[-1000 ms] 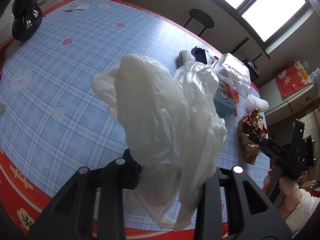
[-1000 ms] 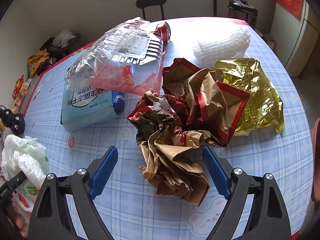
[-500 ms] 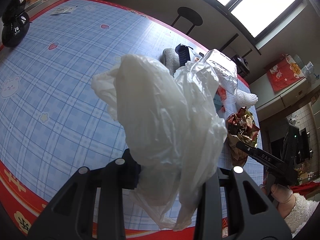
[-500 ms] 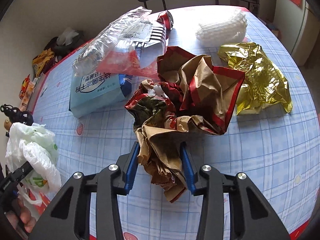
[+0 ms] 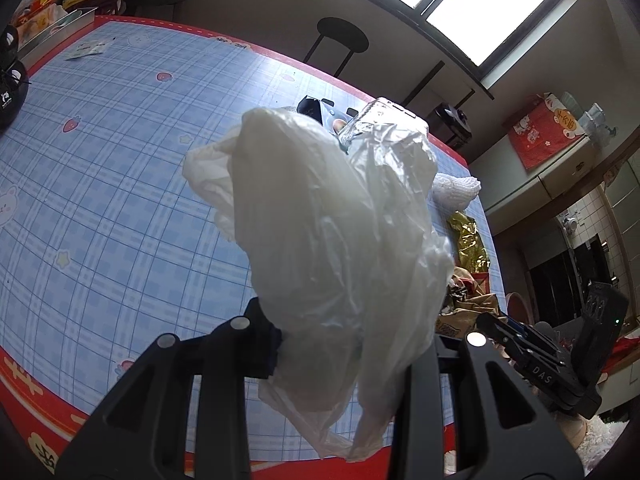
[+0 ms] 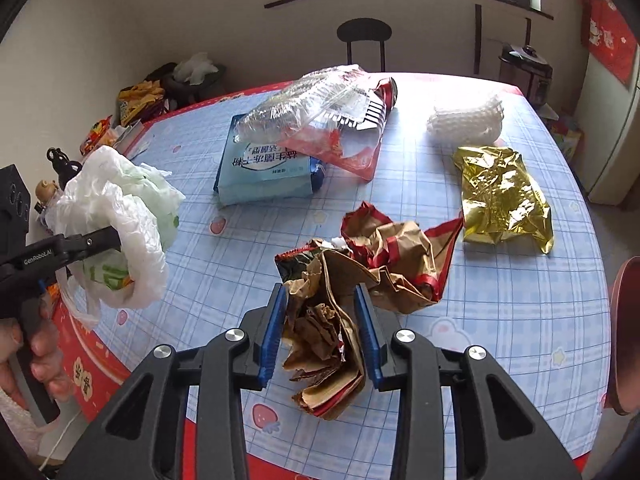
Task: Collect trash
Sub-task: 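Grasp the crumpled brown paper wrappers with the right tool while the left tool holds the bag, then carry the wrappers to the terracotta bin and open the right tool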
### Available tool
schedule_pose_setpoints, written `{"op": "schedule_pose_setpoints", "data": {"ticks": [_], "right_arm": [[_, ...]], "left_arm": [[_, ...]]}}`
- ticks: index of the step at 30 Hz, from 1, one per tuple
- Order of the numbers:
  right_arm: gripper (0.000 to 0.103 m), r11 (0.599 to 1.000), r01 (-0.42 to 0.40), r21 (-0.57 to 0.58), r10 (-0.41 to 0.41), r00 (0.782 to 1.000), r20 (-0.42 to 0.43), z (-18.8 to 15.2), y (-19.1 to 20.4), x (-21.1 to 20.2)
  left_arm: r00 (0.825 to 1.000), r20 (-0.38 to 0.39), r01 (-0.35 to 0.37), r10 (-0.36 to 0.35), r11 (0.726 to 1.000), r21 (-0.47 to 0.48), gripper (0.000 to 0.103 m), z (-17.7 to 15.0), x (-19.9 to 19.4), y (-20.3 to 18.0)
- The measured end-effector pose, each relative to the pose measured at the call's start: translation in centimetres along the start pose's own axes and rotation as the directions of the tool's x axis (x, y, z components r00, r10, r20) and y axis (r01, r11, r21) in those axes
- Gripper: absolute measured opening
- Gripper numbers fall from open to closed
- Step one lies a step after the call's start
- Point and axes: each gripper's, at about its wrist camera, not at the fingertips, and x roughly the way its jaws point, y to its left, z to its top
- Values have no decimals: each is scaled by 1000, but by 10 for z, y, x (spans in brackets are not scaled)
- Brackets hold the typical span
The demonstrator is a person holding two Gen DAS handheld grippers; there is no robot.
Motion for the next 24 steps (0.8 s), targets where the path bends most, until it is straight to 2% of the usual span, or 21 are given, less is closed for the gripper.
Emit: {"op": "schedule_pose_setpoints", "data": {"ticks": [3,7,14,18,24], "right_arm": [[31,999,-31,-15,32,999,42,3,0,-14],[23,997,-82,-9,83,993,85,3,-9,-31],[21,980,-201,12,198,974,105,-5,-48,-53],[21,970,-242,6,238,960,150,-4,-83,-85],[21,972,-224,65,201,947,250,-8,-158,-135]], "left_arm": [[1000,-6,3,-3,1000,6,34,-2,-3,-11],[1000,0,-17,17,999,46,34,-6,-9,-31],[995,68,-72,71,997,17,34,-21,-27,-69],[992,98,-80,83,996,-34,34,-37,-38,-101],[991,117,-72,69,997,20,34,-55,-39,-163]]}}
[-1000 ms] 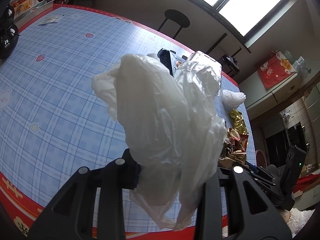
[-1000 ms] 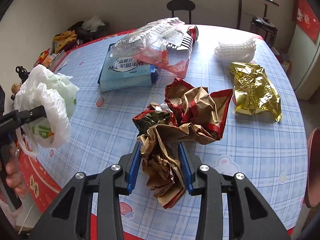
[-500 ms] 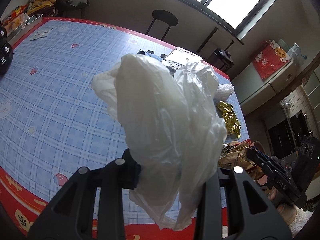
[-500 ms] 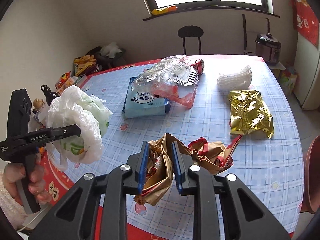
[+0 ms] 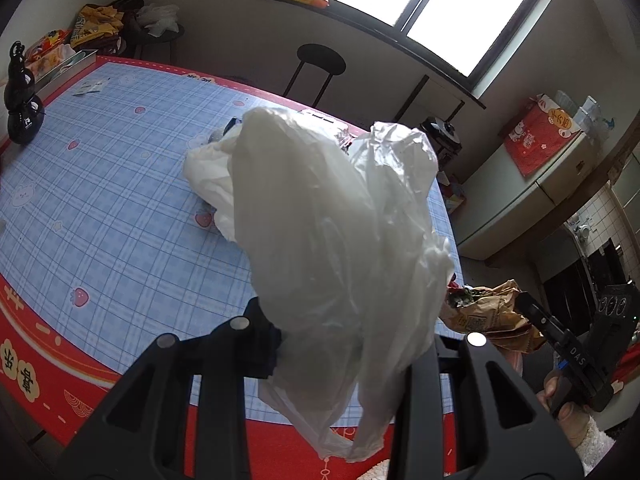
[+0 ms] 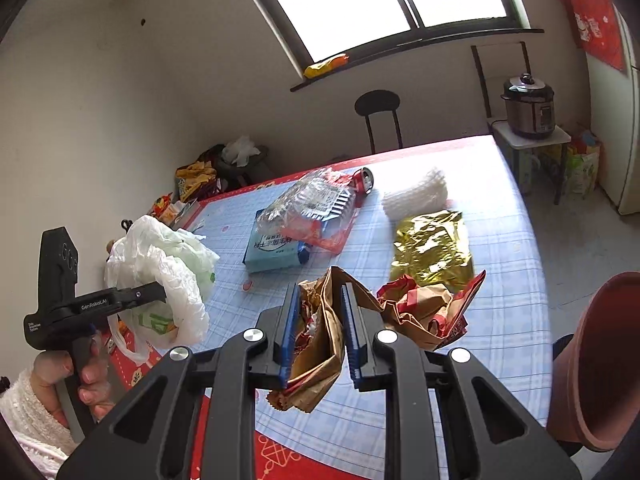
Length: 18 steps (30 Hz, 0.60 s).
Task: Collect trash
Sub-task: 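Carry the wrappers to the terracotta bin and open the right tool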
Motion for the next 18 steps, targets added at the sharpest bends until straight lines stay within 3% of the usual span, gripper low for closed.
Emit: {"op": "schedule_pose_setpoints", "data": {"ticks": [4,9,13,18], "right_arm": [[19,996,89,30,-90,995,50,7,-51,-39],[19,964,238,117,-248,965,87,3,-127,-79],[19,924,334,187,-352,933,71,-6,-183,-97],[19,867,399,300,-426,905,27,-22,-243,-108]], "left_arm": [[999,-2,36,-35,999,16,34,-6,3,-39],[997,-26,74,-72,995,62,34,-12,19,-84],[994,-55,103,-98,990,96,34,-18,33,-111],[989,-95,122,-110,983,138,34,-22,52,-143]]}}
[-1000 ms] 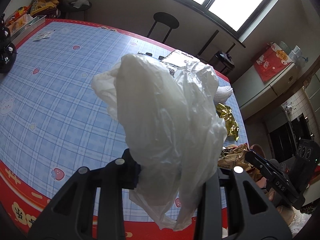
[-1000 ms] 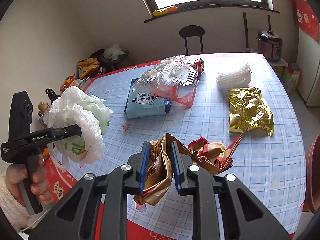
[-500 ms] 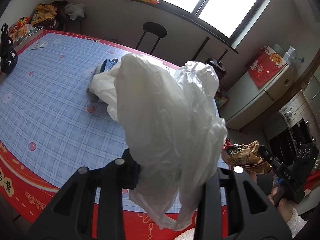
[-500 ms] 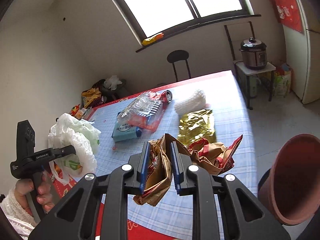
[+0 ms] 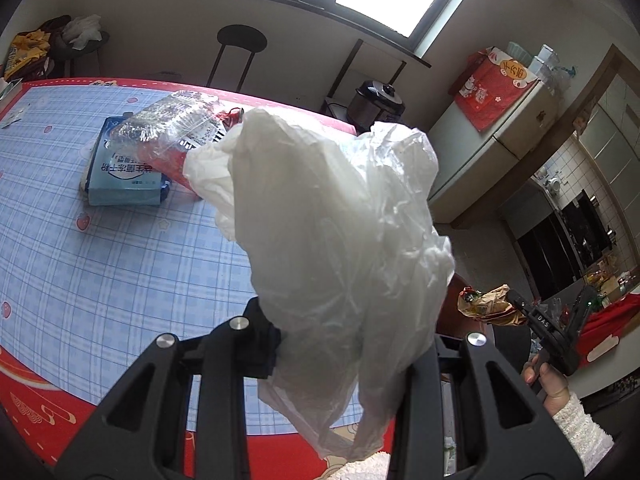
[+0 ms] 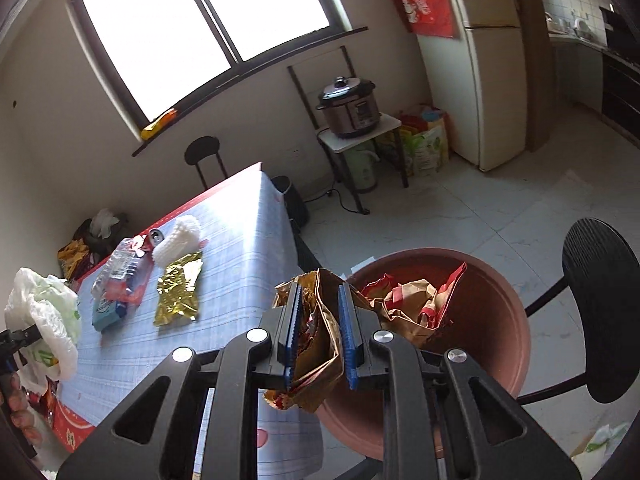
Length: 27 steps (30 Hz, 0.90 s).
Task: Collect trash
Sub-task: 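Carry the wrappers to the terracotta bin and open the right tool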
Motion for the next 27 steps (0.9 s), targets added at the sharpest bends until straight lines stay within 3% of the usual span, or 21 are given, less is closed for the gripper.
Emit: {"op": "schedule_pose_setpoints", "data": {"ticks": [8,17,19,23,25,27], "right_arm": [[19,987,43,157,-34,998,-58,-17,-49,24],[28,975,85,203,-78,996,-39,-20,-54,10],[43,977,82,199,-81,997,-16,-20,-53,1],[60,980,117,163,-121,992,19,-18,-42,-18],[85,978,142,153,-151,987,52,-17,-38,-31],[98,975,176,135,-190,977,101,-17,-32,-46]], "left_arm": [[998,-56,16,-12,997,77,34,9,26,-34],[994,-99,65,-49,984,164,34,15,42,-61],[992,-109,79,-60,981,176,34,16,46,-64],[989,-125,107,-84,975,193,34,15,51,-70],[987,-130,119,-94,972,202,34,16,54,-72],[985,-137,134,-107,969,207,35,15,56,-74]]}}
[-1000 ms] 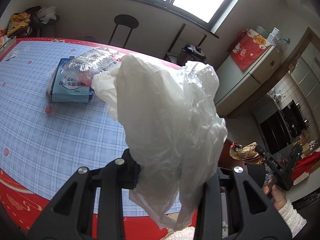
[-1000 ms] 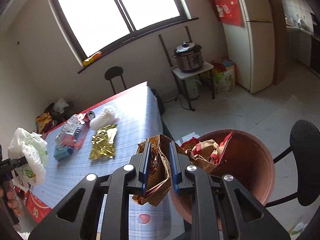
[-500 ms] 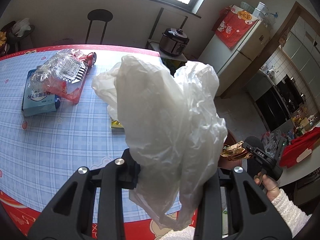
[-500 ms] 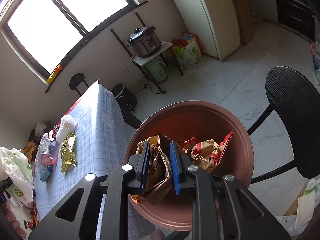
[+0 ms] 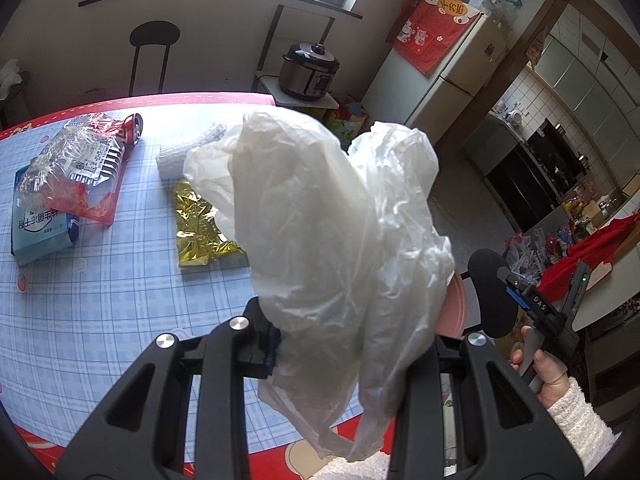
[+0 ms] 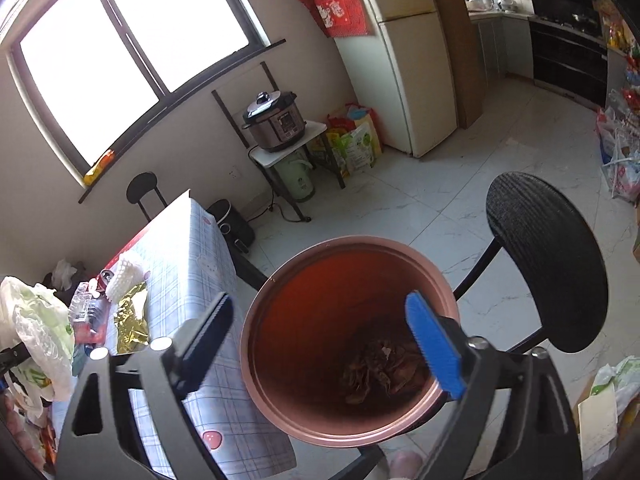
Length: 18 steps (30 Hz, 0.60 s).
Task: Collect trash
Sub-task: 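Carry the wrappers to the terracotta bin and open the right tool, then lower the white plastic bag into the bin and open the left tool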
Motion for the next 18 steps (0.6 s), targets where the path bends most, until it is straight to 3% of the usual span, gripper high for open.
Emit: {"op": "schedule_pose_setpoints", "data": {"ticks": [7,18], "right_arm": [[98,989,122,-78,-117,991,66,-1,9,-39],[98,979,202,-15,-199,975,100,-7,-17,-83]], "left_arm": [[999,-30,38,-37,998,42,35,2,16,-14],[986,-106,147,-128,970,192,35,10,64,-89]]}}
